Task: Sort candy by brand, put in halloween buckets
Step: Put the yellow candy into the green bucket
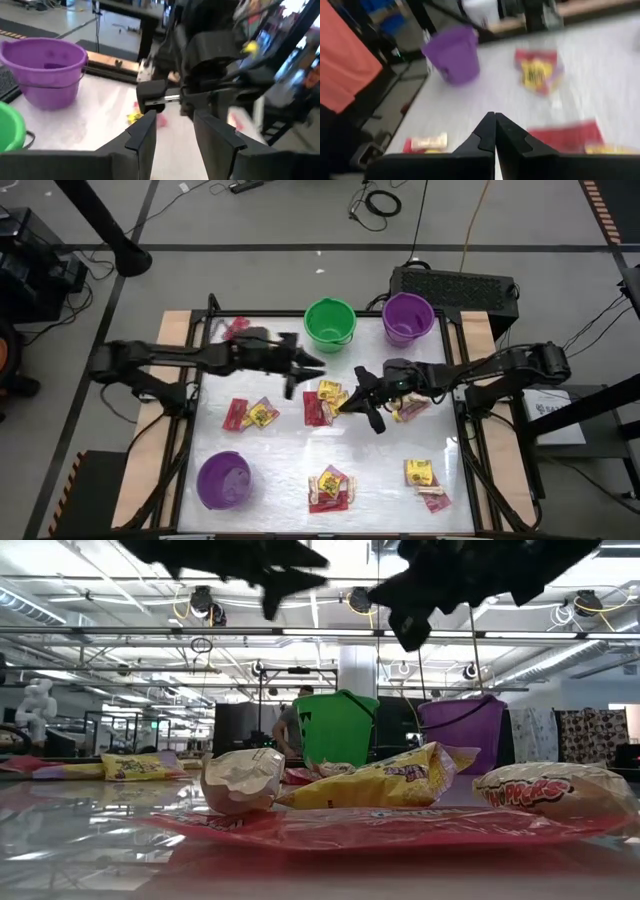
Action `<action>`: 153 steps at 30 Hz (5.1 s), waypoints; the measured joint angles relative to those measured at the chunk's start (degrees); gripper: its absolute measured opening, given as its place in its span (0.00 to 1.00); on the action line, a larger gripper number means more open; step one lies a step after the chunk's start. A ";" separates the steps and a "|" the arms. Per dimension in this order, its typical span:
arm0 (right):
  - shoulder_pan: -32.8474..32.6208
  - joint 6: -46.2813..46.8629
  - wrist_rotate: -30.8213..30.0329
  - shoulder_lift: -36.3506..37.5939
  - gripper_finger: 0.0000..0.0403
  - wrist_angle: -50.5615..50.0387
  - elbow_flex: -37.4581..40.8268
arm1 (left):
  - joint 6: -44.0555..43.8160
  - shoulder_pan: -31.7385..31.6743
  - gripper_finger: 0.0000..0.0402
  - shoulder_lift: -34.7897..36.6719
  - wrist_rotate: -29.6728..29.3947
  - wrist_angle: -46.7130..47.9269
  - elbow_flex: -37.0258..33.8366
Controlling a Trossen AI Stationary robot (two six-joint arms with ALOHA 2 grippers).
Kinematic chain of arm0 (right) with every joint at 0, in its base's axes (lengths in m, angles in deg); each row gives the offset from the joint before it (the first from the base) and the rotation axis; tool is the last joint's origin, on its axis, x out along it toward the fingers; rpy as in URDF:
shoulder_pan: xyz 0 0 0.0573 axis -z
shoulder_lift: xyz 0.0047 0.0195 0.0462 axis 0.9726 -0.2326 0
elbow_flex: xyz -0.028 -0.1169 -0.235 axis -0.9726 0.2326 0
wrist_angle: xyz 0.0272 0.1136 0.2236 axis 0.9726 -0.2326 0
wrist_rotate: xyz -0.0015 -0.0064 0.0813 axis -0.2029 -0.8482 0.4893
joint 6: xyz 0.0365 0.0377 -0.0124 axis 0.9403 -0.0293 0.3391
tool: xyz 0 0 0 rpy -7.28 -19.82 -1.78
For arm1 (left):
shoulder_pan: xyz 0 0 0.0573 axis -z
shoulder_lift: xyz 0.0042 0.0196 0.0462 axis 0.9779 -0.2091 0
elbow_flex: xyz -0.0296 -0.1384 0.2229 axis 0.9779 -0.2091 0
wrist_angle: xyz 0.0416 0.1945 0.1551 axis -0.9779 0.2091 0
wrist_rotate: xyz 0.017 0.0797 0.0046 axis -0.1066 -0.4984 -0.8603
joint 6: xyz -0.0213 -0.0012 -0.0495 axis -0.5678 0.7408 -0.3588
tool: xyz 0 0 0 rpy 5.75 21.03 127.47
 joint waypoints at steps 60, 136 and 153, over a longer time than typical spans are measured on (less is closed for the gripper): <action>-4.14 6.90 -13.47 0.26 0.00 -24.27 -3.19 | 17.36 1.72 0.28 -29.72 -12.46 18.61 4.61; -3.95 1.23 -18.06 0.28 0.00 -22.13 -3.12 | 10.27 -2.70 0.29 -2.40 3.16 65.27 11.66; -2.74 -0.69 -17.80 0.28 0.00 -22.07 -3.15 | 9.88 2.12 0.29 -3.95 -10.30 65.30 -1.37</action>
